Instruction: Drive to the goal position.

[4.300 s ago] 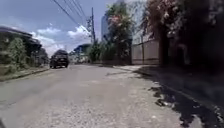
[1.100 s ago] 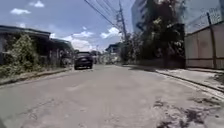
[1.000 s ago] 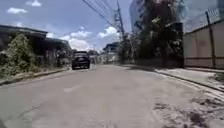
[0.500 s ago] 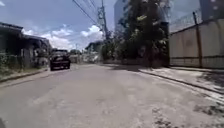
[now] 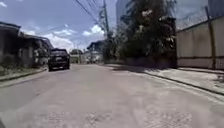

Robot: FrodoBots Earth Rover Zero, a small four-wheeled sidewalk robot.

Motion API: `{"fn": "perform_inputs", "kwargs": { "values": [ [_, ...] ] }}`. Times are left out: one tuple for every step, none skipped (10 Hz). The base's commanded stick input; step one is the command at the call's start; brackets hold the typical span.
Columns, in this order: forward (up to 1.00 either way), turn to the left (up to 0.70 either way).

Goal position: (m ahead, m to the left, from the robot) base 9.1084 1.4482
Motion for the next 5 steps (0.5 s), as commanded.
{"fn": "perform_inputs", "kwargs": {
  "values": [
    [1.0, 0.0],
    [1.0, 0.0],
    [1.0, 0.0],
    [1.0, 0.0],
    [1.0, 0.0]
  ]
}}
